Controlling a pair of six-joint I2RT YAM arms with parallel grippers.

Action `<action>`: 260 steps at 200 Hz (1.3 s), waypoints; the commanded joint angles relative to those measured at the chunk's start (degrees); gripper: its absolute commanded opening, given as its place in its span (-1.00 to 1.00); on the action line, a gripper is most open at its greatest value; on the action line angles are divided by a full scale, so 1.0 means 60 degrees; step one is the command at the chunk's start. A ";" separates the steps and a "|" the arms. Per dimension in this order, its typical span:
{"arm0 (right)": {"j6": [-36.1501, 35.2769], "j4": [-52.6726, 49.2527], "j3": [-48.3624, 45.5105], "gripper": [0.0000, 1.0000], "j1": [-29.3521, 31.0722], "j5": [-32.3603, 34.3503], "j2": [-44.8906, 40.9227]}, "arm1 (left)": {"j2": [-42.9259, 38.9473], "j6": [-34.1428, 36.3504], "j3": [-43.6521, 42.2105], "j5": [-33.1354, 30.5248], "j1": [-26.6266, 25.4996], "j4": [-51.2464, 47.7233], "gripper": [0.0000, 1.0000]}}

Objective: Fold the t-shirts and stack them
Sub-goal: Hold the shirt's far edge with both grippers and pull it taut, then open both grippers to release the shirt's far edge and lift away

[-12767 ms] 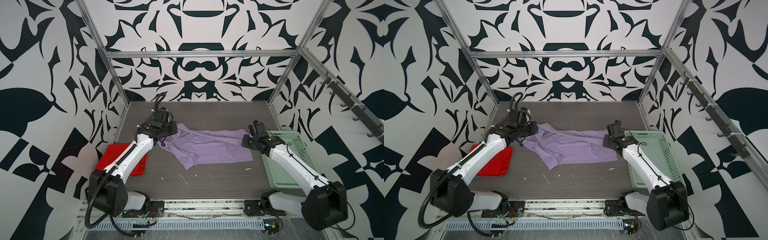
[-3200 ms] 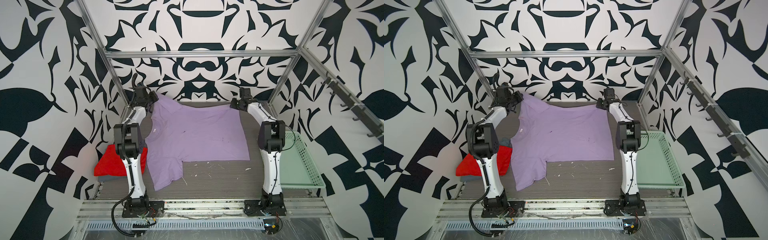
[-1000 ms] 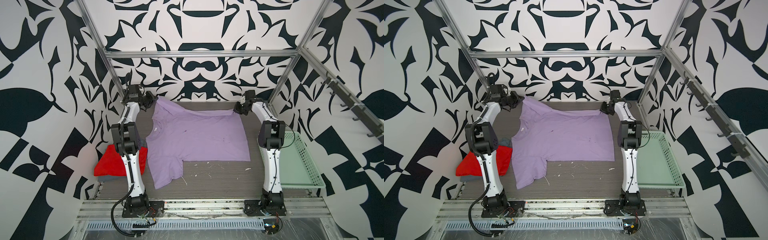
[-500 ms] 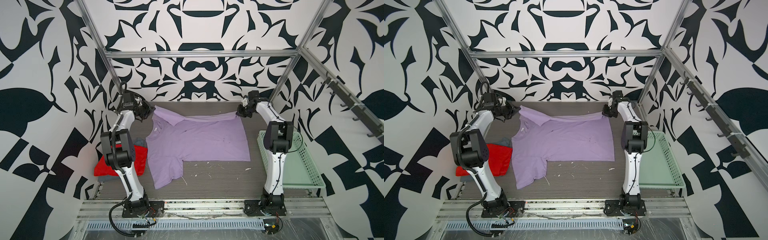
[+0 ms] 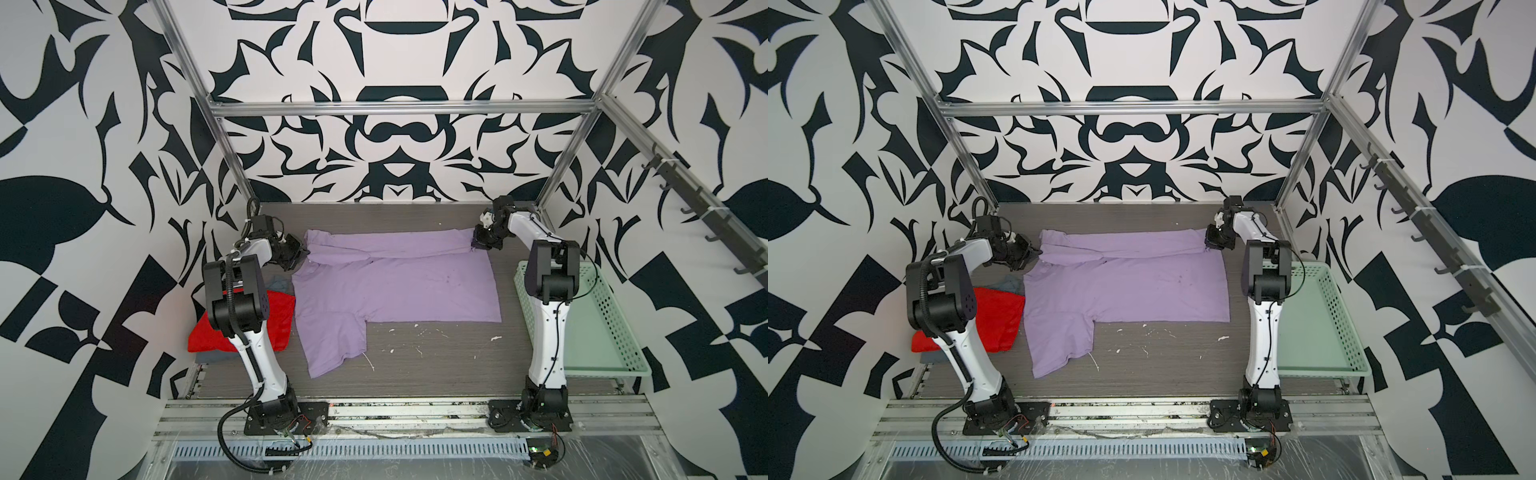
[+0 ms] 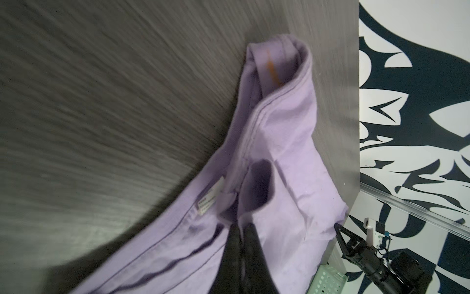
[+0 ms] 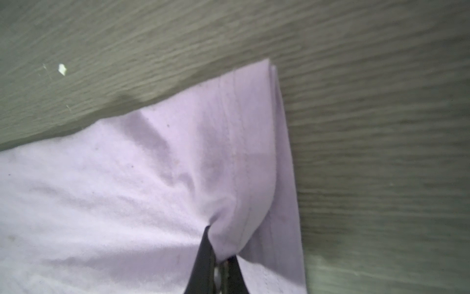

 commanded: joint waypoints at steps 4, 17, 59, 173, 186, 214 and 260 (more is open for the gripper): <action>0.0238 0.0492 -0.0421 -1.00 -0.0060 0.0368 -0.0271 | -0.0028 0.0155 -0.0084 -0.0545 0.0076 0.0170 -1.00; 0.0311 0.0627 -0.0530 -1.00 -0.0061 0.0420 -0.0370 | -0.0021 0.0137 -0.0182 -0.0561 0.0081 0.0183 -1.00; 0.0456 0.0762 -0.0987 -0.94 -0.0058 0.0531 -0.0842 | -0.0466 -0.0021 -0.0745 -0.0893 0.0084 0.0395 -0.67; 0.1312 0.2409 -0.2337 -0.22 0.0520 0.1367 -0.3397 | -0.1224 0.0807 0.0948 -0.2343 -0.1651 -0.0680 0.06; 0.1460 0.2483 -0.1934 -0.25 0.0764 0.1392 -0.3090 | -0.0694 0.0706 0.1463 -0.2225 -0.1927 -0.0618 0.06; 0.1900 0.2515 -0.1053 -0.38 0.1148 0.1012 -0.1996 | 0.0262 0.0183 0.1962 -0.1950 -0.2220 0.0050 0.06; 0.2428 0.2680 -0.1178 -0.42 0.1301 0.1243 -0.1182 | 0.1155 -0.0404 0.1784 -0.1704 -0.2344 0.1010 0.07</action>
